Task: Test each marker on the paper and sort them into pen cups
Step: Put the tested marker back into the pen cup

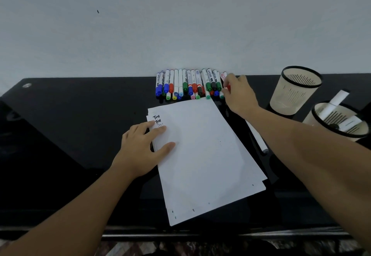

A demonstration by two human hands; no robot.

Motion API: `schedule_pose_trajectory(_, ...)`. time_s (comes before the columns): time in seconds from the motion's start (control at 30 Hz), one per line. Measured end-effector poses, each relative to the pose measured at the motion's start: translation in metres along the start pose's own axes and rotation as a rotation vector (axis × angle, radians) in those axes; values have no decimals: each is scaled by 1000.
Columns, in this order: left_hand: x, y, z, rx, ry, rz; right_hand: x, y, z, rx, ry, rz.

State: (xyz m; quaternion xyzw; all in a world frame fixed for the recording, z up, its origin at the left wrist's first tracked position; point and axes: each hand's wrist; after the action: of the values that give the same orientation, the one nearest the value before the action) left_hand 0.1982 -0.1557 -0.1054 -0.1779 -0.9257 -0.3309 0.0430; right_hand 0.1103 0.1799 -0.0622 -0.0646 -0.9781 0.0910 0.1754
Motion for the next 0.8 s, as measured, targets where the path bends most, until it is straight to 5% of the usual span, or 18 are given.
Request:
schedule_pose_trajectory(0.17,1,1,0,4,-6,-3,-10,-12,-19,-39,331,-123)
schedule_pose_trajectory(0.43,1,4,0,-36,22,1,-40,-46,-50,88,489,-362)
schedule_pose_trajectory(0.67,-3,8,-5,-131,124,13,-84,-94,-49,-70,-36,-576)
schedule_pose_trajectory(0.8,-5,12,-7,-145,161,-1,-101,-101,-31,47,-339,-487)
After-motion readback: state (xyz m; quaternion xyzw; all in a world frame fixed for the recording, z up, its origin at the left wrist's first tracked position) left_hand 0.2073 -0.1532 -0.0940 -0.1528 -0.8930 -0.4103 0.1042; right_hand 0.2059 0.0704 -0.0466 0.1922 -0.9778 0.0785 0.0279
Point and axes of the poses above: each hand's wrist, its own x-axis towards the middle knuckle, its own z-axis out of the palm, y = z × x, and after that the axes turned 13 degrees about -x, right-handed
